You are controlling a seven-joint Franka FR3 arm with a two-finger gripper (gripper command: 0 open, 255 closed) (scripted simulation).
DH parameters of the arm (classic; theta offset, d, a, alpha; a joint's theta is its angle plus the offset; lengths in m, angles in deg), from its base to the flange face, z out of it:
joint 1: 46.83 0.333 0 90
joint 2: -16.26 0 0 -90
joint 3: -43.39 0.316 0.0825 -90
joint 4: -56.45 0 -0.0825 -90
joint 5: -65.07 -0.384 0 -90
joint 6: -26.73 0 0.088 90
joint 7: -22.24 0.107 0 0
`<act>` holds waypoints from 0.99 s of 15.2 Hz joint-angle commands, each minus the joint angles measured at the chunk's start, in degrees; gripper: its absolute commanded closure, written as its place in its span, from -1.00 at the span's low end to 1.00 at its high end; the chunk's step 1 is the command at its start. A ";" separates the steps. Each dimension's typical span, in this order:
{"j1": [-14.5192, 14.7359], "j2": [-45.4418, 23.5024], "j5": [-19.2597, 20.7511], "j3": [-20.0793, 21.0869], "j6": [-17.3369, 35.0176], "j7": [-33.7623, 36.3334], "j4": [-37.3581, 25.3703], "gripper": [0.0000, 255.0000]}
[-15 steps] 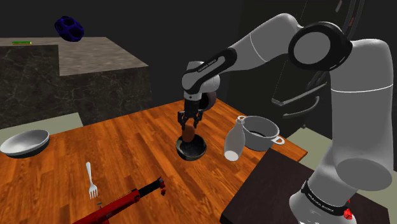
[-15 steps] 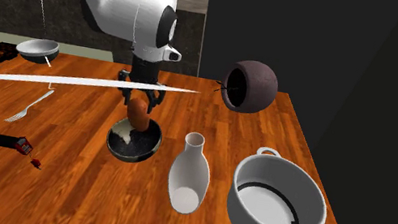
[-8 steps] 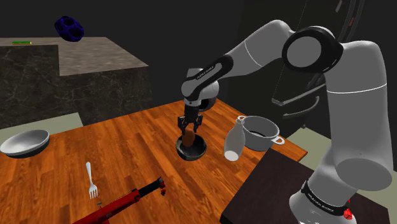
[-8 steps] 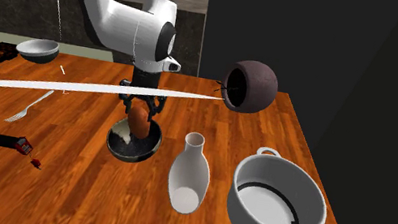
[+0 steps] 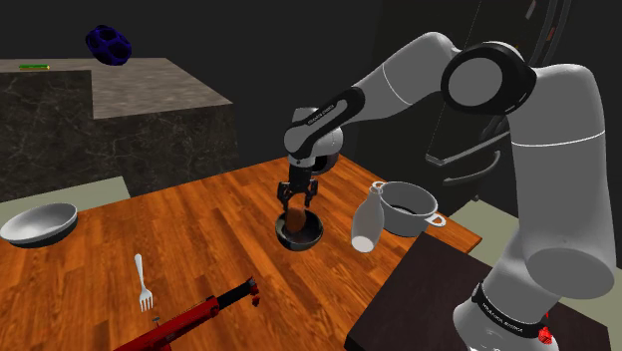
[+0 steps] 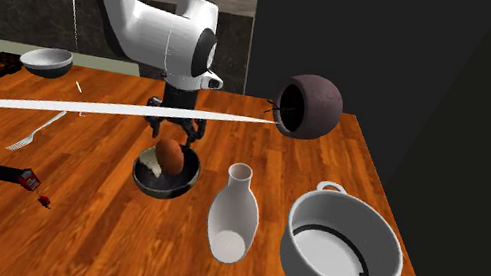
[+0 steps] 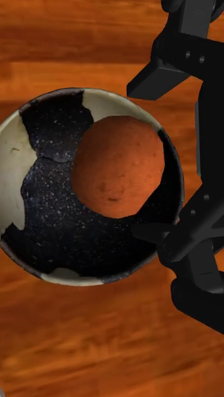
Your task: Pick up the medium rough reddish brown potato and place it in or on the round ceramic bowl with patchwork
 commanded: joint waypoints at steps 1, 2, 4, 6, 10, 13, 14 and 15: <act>0.00 0.00 0.00 0.00 0.00 0.00 0.00 -1.00; 0.00 0.00 0.00 0.00 0.00 0.00 0.00 -1.00; 0.00 0.00 0.00 0.00 0.00 0.00 0.00 -1.00; -0.28 2.14 0.50 -0.35 -3.10 0.32 -0.93 -1.00; -0.55 3.87 0.93 -0.65 -5.95 0.58 -2.01 -1.00; -0.55 3.86 0.93 -0.65 -5.95 0.58 -2.02 -1.00; -0.55 3.86 0.93 -0.65 -5.95 0.58 -2.02 -1.00; -0.55 3.86 0.93 -0.65 -5.95 0.58 -2.02 -1.00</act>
